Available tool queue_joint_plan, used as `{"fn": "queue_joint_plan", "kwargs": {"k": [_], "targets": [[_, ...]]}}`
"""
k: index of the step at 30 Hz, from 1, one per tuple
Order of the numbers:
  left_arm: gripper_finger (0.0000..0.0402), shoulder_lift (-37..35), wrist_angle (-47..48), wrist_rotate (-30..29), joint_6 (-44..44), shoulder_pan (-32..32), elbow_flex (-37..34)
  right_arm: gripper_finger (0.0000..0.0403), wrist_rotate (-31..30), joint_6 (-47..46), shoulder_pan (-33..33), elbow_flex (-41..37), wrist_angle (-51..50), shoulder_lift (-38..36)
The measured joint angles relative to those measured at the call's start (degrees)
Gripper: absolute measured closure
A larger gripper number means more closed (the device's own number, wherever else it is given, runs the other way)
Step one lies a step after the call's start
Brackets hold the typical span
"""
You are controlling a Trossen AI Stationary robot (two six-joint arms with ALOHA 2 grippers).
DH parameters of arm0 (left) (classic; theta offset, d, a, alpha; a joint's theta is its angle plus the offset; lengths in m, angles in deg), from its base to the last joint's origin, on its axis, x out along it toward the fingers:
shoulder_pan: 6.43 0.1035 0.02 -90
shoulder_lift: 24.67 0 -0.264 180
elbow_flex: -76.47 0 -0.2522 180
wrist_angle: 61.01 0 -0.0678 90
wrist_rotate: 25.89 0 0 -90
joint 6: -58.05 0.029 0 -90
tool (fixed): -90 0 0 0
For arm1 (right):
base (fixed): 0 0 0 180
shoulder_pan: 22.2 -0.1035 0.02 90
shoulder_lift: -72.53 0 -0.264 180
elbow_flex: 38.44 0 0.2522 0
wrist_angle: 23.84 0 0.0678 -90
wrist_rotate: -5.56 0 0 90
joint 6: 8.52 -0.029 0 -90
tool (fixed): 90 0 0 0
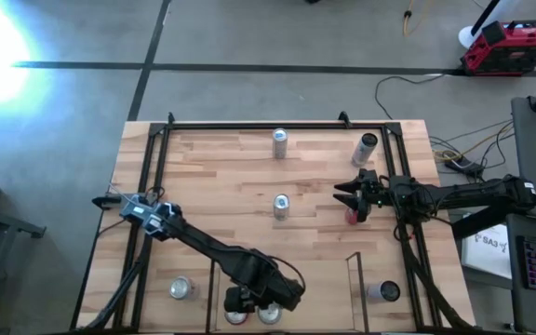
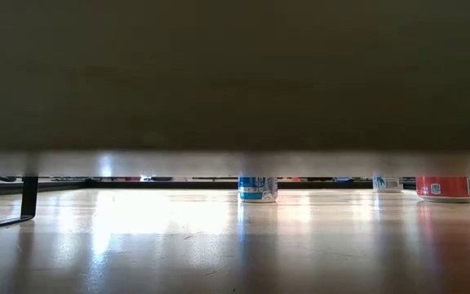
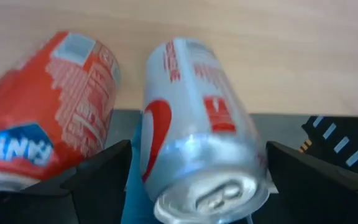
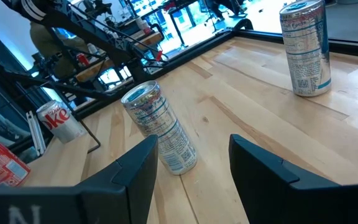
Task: Place canned beverage on shelf
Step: Put the top silver soda can on the shelf
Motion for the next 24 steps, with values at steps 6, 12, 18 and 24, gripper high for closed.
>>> {"fn": "queue_joint_plan", "kwargs": {"k": [6,12,18,24], "targets": [[0.005,0.0,0.26,0.22,1.55,1.57,0.0,0.022,-0.01,0.0,0.0,0.0,0.0,0.02],[0.005,-0.02,1.27,0.03,2.2,2.78,0.0,0.022,-0.02,0.0,-0.01,0.0,-0.01,0.02],[0.005,-0.02,0.35,0.58,2.93,3.45,0.0,0.022,-0.02,0.0,-0.01,0.0,0.0,0.01],[0.005,-0.02,0.39,1.85,2.08,3.17,0.0,0.022,-0.01,0.01,-0.01,0.0,-0.02,0.01]]}}
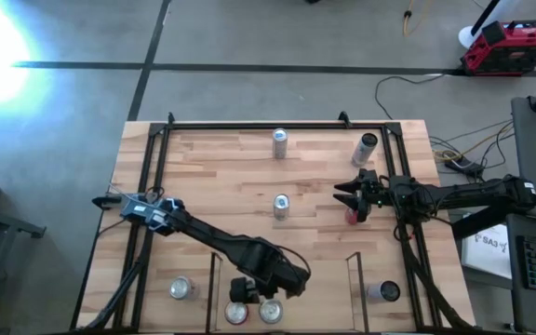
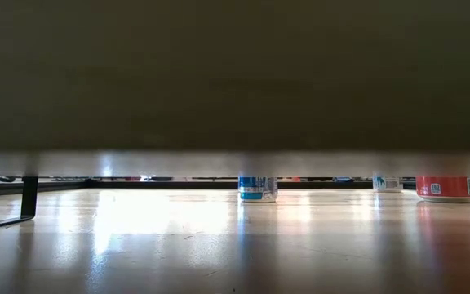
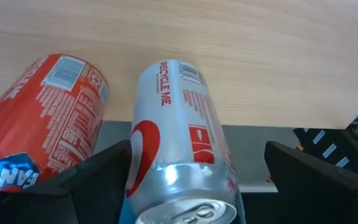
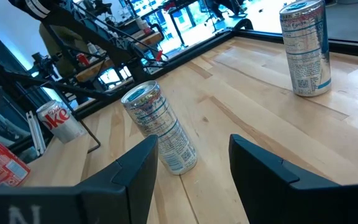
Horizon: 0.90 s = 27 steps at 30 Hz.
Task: Place canned beverage on shelf
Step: Put the top silver soda can on the shelf
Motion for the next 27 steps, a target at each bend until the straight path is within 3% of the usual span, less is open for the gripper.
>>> {"fn": "queue_joint_plan", "kwargs": {"k": [16,27], "targets": [[0.0053,-0.02,-0.02,2.98,-1.11,-1.04,0.0,0.022,0.0,-0.01,0.01,0.0,0.0,0.0],[0.0104,-0.02,-0.79,2.94,-1.11,-1.91,0.0,0.022,-0.01,-0.01,-0.01,0.0,0.02,0.01]]}}
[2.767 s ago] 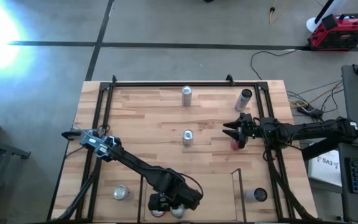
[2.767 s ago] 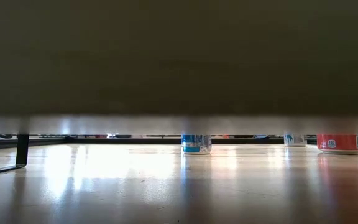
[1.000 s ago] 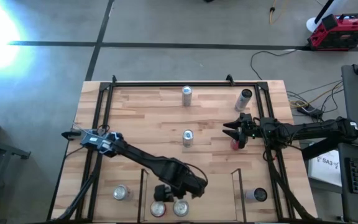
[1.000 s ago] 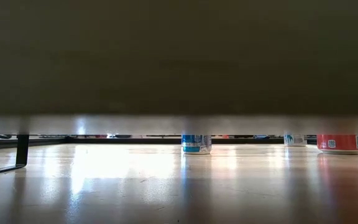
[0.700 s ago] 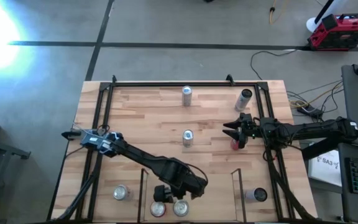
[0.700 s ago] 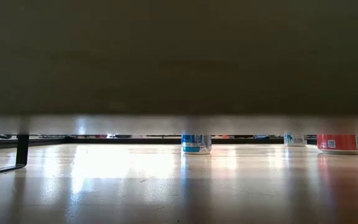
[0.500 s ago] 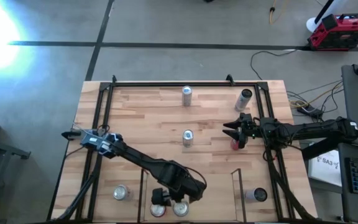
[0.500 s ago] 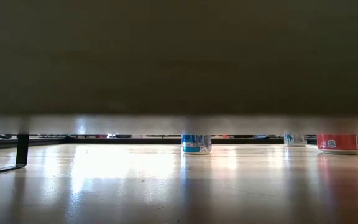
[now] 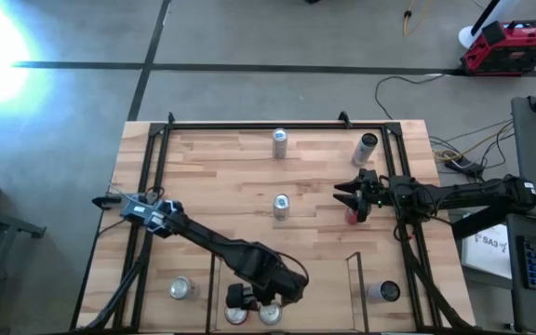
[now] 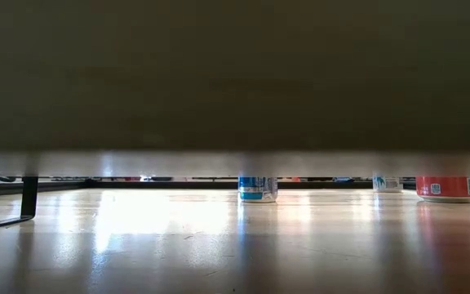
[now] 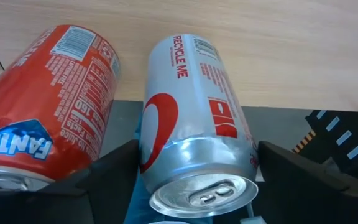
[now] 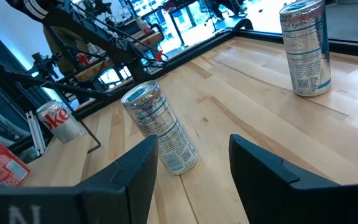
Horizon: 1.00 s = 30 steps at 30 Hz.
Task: Place canned beverage on shelf
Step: Put the top silver soda can on the shelf
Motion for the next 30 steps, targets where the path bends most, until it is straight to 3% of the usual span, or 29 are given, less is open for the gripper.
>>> {"fn": "queue_joint_plan", "kwargs": {"k": [30], "targets": [[0.0113,-0.09,0.46,-0.46,1.65,0.31,0.0,0.022,0.01,0.0,0.01,0.0,0.0,-0.02]]}}
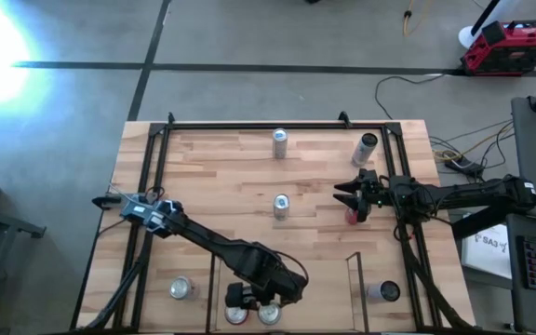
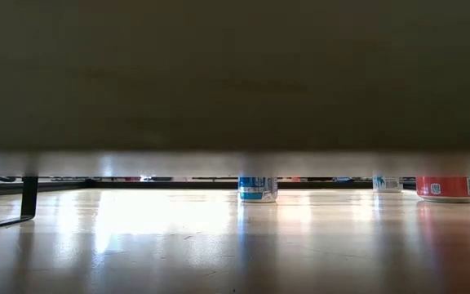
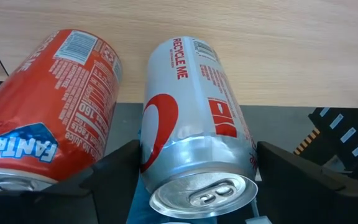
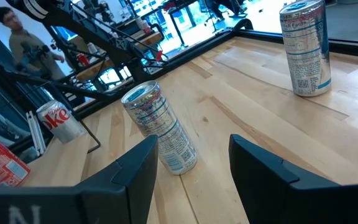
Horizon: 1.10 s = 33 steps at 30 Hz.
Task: Place canned beverage on shelf
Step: Put the top silver soda can on the shelf, then put the bottom blue soda can on the shelf
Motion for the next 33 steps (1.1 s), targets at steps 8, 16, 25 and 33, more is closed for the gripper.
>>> {"fn": "queue_joint_plan", "kwargs": {"k": [8,16,25,33], "targets": [[0.009,0.0,-1.5,-0.24,-0.57,0.03,0.0,0.022,0.01,0.0,-0.01,0.0,0.0,0.0],[0.0051,0.0,-1.68,0.24,-1.96,0.05,0.0,0.022,0.01,0.0,0.01,0.0,0.0,0.02],[0.0046,0.0,1.85,-3.75,-0.7,0.59,0.0,0.022,-0.01,0.0,0.01,0.0,0.0,0.02],[0.0046,-0.64,5.27,-5.74,6.49,5.84,-0.02,0.022,0.01,0.0,0.0,0.0,0.0,0.0]]}}
